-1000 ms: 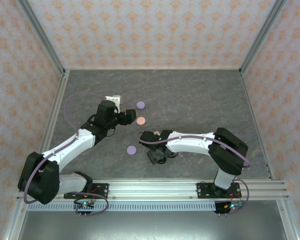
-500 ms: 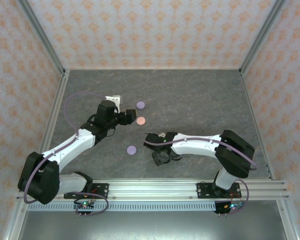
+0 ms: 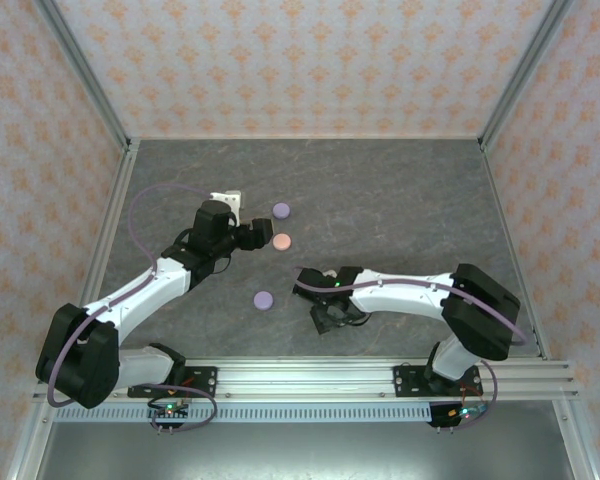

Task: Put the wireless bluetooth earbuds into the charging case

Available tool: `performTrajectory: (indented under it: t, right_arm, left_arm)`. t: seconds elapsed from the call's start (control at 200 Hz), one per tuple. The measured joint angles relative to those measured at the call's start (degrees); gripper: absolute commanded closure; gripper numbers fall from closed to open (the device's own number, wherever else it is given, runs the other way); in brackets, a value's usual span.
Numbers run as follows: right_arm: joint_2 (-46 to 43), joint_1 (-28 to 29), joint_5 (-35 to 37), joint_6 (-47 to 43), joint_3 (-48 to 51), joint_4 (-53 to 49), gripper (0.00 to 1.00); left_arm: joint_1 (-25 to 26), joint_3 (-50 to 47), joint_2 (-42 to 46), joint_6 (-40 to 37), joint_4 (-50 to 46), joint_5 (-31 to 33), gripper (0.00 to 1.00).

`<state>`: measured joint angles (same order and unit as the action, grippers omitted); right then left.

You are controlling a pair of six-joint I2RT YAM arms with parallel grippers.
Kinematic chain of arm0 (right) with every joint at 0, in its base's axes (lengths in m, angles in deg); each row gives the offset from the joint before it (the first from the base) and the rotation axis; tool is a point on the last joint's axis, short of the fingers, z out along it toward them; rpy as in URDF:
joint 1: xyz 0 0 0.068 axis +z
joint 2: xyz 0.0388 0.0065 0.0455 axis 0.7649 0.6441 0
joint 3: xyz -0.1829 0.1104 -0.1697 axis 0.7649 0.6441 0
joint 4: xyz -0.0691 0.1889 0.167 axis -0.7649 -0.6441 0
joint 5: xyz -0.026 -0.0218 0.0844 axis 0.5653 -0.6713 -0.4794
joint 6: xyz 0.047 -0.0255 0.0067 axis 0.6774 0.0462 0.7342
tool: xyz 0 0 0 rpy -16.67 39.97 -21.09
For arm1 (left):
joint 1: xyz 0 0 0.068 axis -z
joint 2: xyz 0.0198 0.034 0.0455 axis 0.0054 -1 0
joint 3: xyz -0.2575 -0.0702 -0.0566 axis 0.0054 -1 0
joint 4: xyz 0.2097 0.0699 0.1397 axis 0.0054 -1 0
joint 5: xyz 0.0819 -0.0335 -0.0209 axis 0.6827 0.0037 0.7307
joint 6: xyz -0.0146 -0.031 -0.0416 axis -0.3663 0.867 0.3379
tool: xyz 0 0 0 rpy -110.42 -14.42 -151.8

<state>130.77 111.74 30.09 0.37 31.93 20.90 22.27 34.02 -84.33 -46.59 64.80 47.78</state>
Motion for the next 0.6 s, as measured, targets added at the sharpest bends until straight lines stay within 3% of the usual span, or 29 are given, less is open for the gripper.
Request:
performTrajectory:
  t: [0.601]
  right_arm:
    - [2.7,0.0,-1.8,0.4,0.0,2.6,0.39]
  left_arm:
    - [0.0,0.0,0.0,0.0,0.0,0.0,0.16]
